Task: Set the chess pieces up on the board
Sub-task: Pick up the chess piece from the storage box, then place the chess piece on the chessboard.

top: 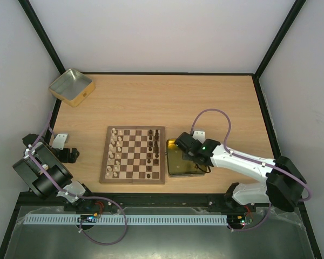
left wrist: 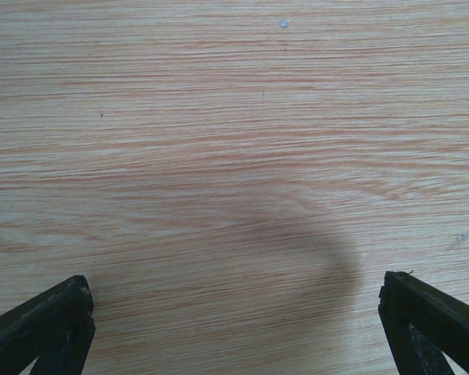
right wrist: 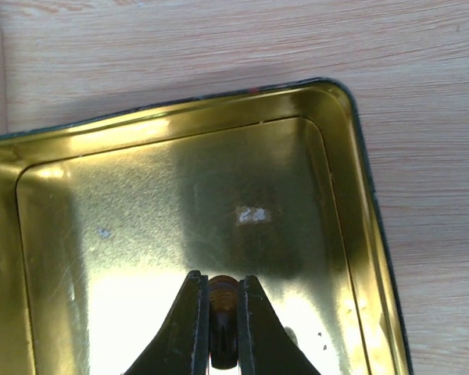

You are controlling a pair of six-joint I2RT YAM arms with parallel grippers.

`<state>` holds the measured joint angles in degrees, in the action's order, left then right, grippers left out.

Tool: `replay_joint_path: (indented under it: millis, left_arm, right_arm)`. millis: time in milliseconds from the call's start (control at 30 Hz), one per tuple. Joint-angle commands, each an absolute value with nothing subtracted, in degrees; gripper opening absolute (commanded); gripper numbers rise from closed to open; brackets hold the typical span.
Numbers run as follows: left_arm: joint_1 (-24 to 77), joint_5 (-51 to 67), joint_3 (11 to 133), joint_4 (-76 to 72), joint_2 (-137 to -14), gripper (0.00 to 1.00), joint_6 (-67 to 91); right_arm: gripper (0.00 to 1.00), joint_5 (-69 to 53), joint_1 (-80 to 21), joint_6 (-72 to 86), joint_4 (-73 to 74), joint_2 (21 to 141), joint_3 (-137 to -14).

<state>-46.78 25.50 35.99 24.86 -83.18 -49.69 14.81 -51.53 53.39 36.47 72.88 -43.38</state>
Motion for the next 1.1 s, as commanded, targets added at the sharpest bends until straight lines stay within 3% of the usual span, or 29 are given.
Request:
replay_joint_path:
  millis: [0,400,1067]
  left_arm:
    - [-46.56,21.84,32.91,31.57,-86.57,0.99,-47.72]
    - [-46.52,22.01,32.96,31.49,-86.84,0.99,-47.73]
    - [-46.57,22.06,32.85,31.49,-86.57,0.99,-47.83]
  right_arm:
    - [0.02,16.13,-54.71,54.19,38.48,73.78,-45.61]
    - [0.02,12.0,-72.22,58.65,38.84,85.82,-57.96]
    - [0.02,9.24,-73.73,56.45,33.57,95.02,-62.97]
